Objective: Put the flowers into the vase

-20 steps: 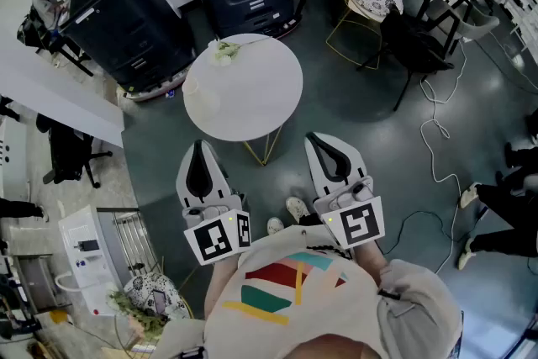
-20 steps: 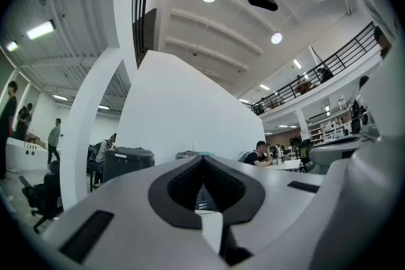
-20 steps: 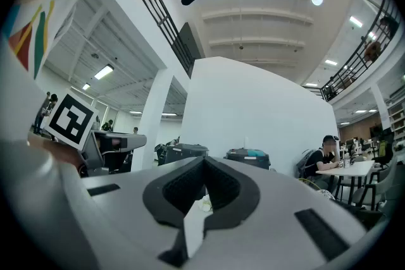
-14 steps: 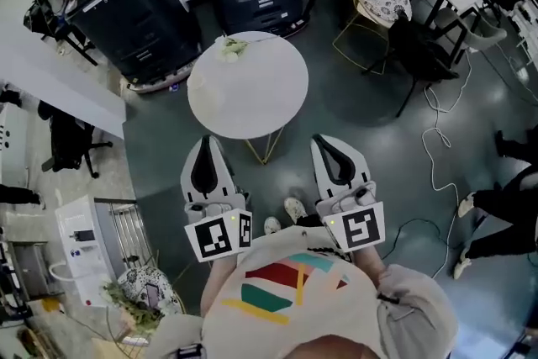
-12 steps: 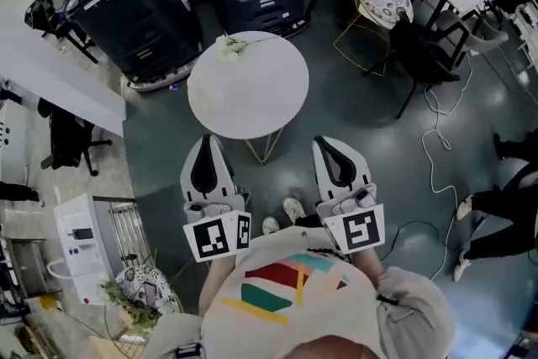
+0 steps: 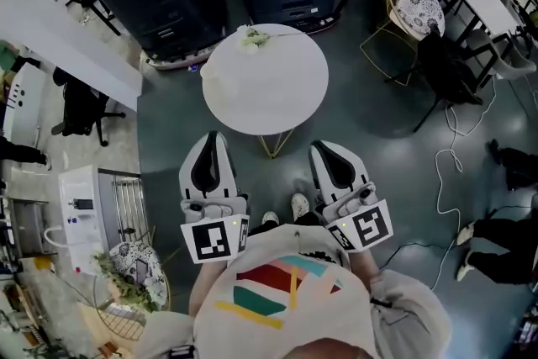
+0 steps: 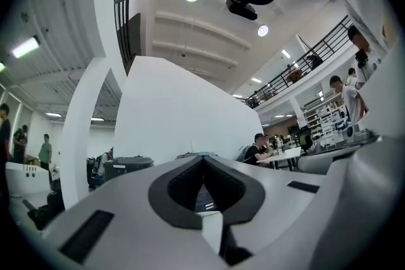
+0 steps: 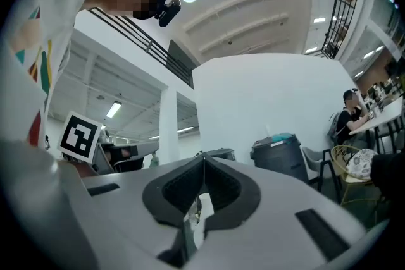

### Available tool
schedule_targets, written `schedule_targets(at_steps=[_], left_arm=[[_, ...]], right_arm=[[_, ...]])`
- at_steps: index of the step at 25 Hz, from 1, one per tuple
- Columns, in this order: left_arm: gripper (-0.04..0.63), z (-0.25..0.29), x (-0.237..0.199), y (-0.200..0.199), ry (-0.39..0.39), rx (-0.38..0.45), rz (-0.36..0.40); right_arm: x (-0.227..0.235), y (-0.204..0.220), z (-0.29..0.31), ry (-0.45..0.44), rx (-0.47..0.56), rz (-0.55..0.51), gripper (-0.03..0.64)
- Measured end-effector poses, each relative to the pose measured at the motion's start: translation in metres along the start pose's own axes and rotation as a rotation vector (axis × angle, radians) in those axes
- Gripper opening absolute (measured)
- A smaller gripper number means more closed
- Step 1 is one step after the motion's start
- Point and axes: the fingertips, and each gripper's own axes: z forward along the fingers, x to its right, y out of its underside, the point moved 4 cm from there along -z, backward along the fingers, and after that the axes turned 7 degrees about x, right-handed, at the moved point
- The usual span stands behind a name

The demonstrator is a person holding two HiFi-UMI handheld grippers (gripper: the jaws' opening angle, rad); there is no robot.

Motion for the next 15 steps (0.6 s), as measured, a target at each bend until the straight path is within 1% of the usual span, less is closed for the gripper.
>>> schedule_targets(at_steps=[4, 8, 10, 12, 13, 15], left_arm=[[0.005, -0.004, -0.006, 0.005, -0.069, -0.011, 0.01], [0.005, -0.019, -0.013, 0.007, -0.157, -0.039, 0.036], [0.005, -0.022, -0.022, 0.012, -0.195, -0.046, 0.031], [0.005, -0.016, -0.033, 0.02, -0.22, -0.042, 0.001], [0.005, -0.01, -0.038, 0.025, -0.223, -0.041, -0.007], [0.005, 0.003, -0.041, 0.033, -0.218, -0.05, 0.0]], right_arm=[[0.005, 0.016, 0.007, -0.062, -0.033, 0.033, 0.014], [0.024, 0.034, 0.014, -0.051, -0.146, 0.04, 0.012], [0.031, 0.035, 0.018, -0.057, -0.147, 0.06, 0.012], [0.037, 0.033, 0.025, -0.052, -0.127, 0.059, 0.012], [0.04, 0.032, 0.029, -0.044, -0.121, 0.045, 0.012], [0.048, 0.034, 0.033, -0.028, -0.127, 0.018, 0.012]])
